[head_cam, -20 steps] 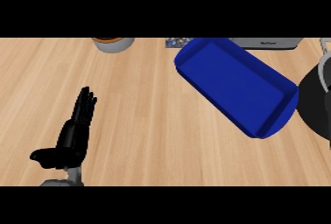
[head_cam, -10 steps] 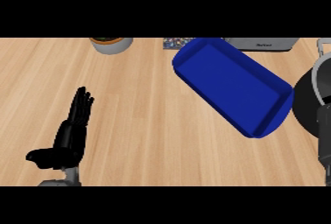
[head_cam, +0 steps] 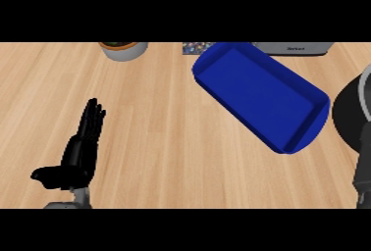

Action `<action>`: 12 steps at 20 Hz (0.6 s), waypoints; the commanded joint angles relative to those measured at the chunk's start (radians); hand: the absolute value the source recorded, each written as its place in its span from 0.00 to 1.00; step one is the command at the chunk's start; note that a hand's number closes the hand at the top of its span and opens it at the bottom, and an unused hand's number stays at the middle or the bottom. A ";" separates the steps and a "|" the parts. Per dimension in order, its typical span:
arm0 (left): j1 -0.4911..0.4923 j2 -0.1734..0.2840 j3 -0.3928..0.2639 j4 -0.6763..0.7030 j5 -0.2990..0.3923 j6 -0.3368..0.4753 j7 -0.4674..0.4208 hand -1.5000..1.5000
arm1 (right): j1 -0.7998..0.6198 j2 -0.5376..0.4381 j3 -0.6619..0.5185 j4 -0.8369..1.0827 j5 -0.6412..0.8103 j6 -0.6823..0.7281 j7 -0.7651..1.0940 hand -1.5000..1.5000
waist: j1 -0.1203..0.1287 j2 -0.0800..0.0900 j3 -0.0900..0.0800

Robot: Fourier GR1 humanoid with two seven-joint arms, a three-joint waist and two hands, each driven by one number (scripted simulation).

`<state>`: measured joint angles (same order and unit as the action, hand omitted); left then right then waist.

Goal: Pick the eggplant from the tray and place it in the pot

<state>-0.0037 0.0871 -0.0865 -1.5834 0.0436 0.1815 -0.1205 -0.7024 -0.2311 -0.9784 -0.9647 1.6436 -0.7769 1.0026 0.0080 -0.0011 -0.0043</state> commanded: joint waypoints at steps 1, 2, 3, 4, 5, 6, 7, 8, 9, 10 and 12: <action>0.001 0.022 0.022 -0.001 0.016 -0.018 0.007 0.50 | 0.039 0.060 -0.018 -0.108 -0.038 -0.280 0.039 0.00 | -0.005 0.001 0.005; 0.034 0.006 0.001 -0.025 0.015 -0.018 -0.007 0.50 | 0.072 0.096 -0.019 -0.152 -0.047 -0.303 0.033 0.00 | -0.009 -0.004 0.005; 0.018 0.004 -0.008 -0.053 0.006 -0.008 0.028 0.50 | 0.074 0.109 -0.016 -0.155 -0.045 -0.330 0.033 0.00 | -0.003 -0.001 0.005; 0.001 0.012 0.013 -0.017 -0.003 0.002 0.010 0.50 | 0.131 0.130 -0.029 -0.182 -0.073 -0.357 0.017 0.00 | -0.015 -0.001 0.005; -0.033 0.000 0.018 0.032 0.006 -0.001 0.014 0.50 | 0.114 0.154 -0.011 -0.237 -0.067 -0.330 0.025 0.00 | -0.019 -0.001 0.004; 0.064 -0.035 -0.037 -0.042 -0.023 0.022 -0.012 0.50 | 0.143 0.197 -0.023 -0.274 -0.041 -0.362 0.038 0.00 | -0.008 -0.003 0.004; 0.000 -0.002 0.001 -0.029 -0.006 0.006 0.022 0.50 | 0.170 0.195 -0.015 -0.309 -0.067 -0.346 0.021 0.00 | -0.015 -0.002 0.004; -0.019 0.017 0.030 0.007 0.020 -0.023 0.006 0.50 | 0.197 0.226 0.006 -0.306 -0.065 -0.404 0.034 0.00 | -0.011 0.000 0.004; 0.010 -0.023 -0.010 0.006 -0.011 0.007 -0.011 0.50 | 0.205 0.227 0.038 -0.348 -0.045 -0.390 0.054 0.00 | -0.008 -0.002 0.004; 0.001 -0.057 -0.038 0.021 -0.053 0.052 -0.009 0.50 | 0.232 0.223 0.017 -0.372 -0.084 -0.372 0.003 0.00 | -0.015 -0.001 0.004; 0.021 -0.013 -0.006 -0.044 -0.006 0.006 0.027 0.50 | 0.339 0.229 0.093 -0.449 -0.087 -0.370 0.045 0.00 | -0.011 -0.004 0.004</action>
<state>0.0170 0.0748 -0.0964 -1.6083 0.0325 0.1879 -0.1107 -0.4870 -0.0277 -0.9464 -1.3156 1.5713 -1.0552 0.9984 -0.0004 -0.0081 -0.0078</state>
